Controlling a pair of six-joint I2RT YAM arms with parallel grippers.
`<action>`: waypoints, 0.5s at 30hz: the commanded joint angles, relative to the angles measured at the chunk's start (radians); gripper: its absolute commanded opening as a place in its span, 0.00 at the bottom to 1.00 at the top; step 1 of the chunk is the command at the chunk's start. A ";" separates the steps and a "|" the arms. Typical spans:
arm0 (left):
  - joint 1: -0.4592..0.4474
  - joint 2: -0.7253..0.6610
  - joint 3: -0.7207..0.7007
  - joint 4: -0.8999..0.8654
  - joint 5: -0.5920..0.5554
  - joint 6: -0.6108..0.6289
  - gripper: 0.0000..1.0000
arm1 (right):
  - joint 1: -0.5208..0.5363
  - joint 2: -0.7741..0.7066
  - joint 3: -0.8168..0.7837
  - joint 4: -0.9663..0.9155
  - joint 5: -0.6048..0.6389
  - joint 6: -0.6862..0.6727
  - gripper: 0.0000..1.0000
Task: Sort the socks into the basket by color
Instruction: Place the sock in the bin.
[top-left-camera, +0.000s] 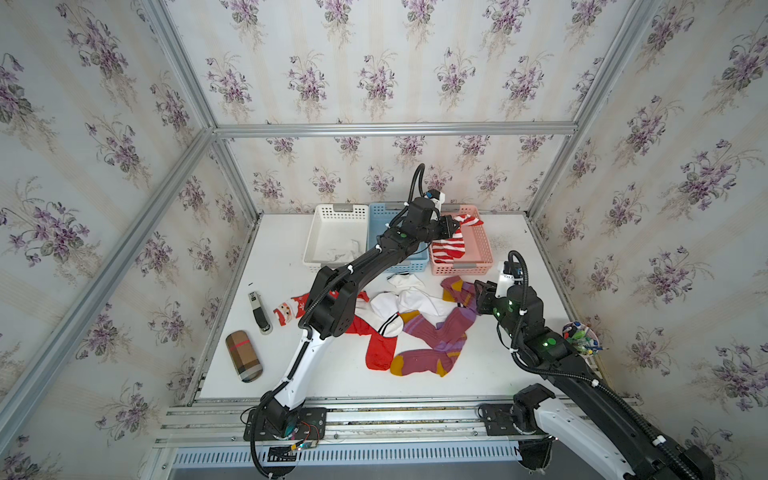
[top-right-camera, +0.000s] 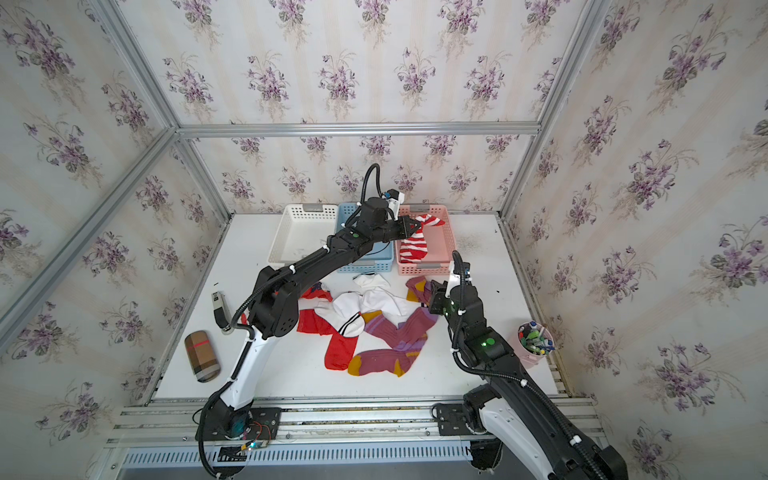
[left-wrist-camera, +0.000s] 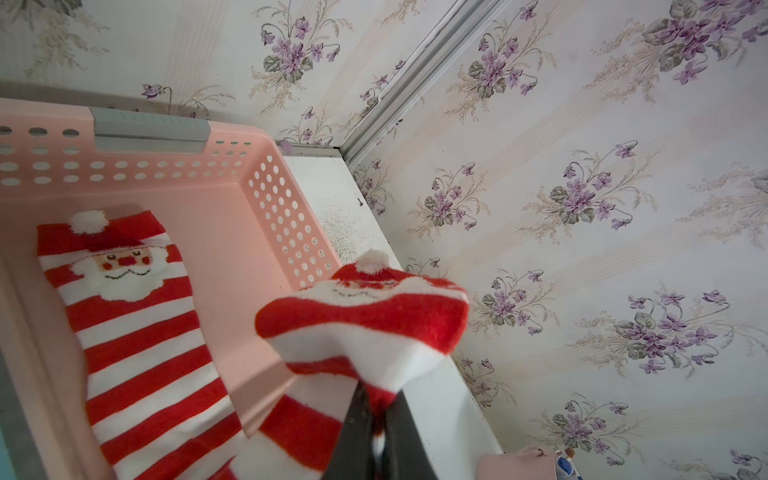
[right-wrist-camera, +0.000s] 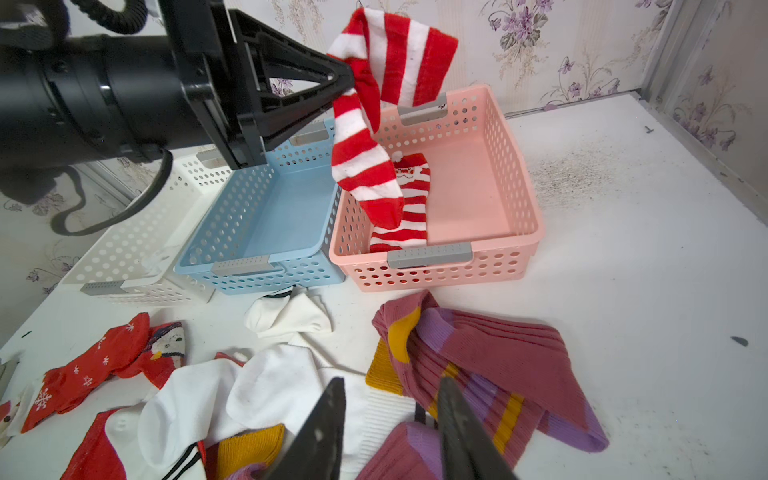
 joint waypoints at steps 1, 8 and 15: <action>0.002 0.025 0.021 0.048 -0.036 0.012 0.11 | -0.001 -0.003 -0.003 0.013 0.004 0.007 0.39; 0.002 0.058 0.036 0.067 -0.037 0.027 0.20 | -0.002 -0.001 -0.004 0.015 -0.002 0.008 0.39; 0.002 0.051 0.042 0.041 -0.032 0.052 0.49 | -0.001 0.003 -0.006 0.018 -0.005 0.009 0.38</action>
